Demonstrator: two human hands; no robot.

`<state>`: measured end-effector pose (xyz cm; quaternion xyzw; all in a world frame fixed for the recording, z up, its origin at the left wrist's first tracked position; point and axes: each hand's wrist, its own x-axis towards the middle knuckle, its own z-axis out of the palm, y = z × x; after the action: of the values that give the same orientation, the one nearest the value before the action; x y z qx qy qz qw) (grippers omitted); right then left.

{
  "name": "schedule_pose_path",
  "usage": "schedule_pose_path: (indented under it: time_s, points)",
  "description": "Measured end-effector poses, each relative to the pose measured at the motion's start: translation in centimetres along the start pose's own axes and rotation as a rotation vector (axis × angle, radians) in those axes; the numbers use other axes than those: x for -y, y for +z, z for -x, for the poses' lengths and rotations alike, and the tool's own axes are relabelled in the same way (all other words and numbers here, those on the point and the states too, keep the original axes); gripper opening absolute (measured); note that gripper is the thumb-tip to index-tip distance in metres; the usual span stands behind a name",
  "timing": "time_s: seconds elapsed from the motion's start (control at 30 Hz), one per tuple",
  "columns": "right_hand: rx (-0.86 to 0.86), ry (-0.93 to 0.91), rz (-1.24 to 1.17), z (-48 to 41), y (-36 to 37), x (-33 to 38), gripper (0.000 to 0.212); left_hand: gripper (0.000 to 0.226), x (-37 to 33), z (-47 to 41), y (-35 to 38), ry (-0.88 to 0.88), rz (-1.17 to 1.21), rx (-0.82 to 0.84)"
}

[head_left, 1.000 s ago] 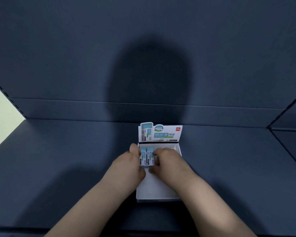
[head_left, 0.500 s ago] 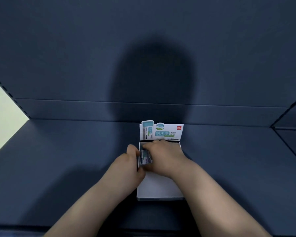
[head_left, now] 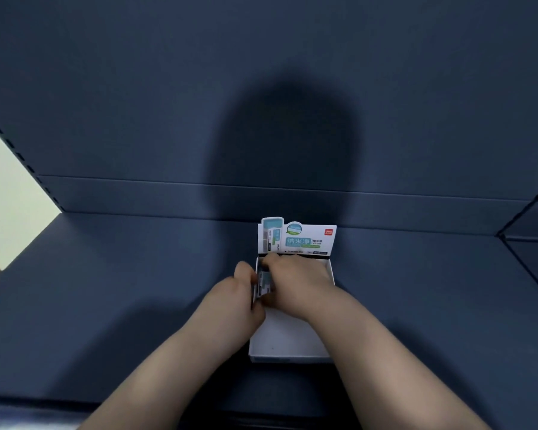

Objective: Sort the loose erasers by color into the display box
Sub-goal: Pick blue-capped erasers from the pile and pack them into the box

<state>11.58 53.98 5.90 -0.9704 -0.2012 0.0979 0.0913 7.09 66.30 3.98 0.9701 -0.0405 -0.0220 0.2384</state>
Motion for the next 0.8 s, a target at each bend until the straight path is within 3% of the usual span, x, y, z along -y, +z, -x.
schedule_pose_path:
  time_s: [0.1, 0.17, 0.33, 0.57, 0.7, 0.8]
  points:
    - [-0.049, 0.010, -0.060, 1.0, -0.2, -0.5, 0.051, 0.023, 0.1, 0.1, 0.0, -0.003, 0.021, -0.002]
    - [-0.101, 0.049, -0.054, 2.0, -0.4, -1.3, 0.040, 0.022, 0.1, 0.2, 0.0, -0.016, 0.037, 0.008]
    - [-0.018, 0.121, 0.052, 3.3, -0.2, -2.2, 0.034, 0.023, 0.0, 0.4, 0.1, -0.022, 0.046, -0.002]
    - [-0.090, 0.102, 0.102, 3.0, 0.9, -1.8, 0.031, 0.021, -0.3, 0.5, 0.1, -0.025, 0.040, 0.002]
    - [-0.253, 0.154, -0.086, 4.6, -0.1, -2.7, 0.033, 0.018, -0.3, 0.9, -0.9, -0.024, 0.071, 0.006]
    - [-0.419, 0.292, -0.192, 6.4, -1.0, -4.3, 0.033, 0.013, -0.4, 1.5, -2.2, 0.052, -0.108, -0.136]
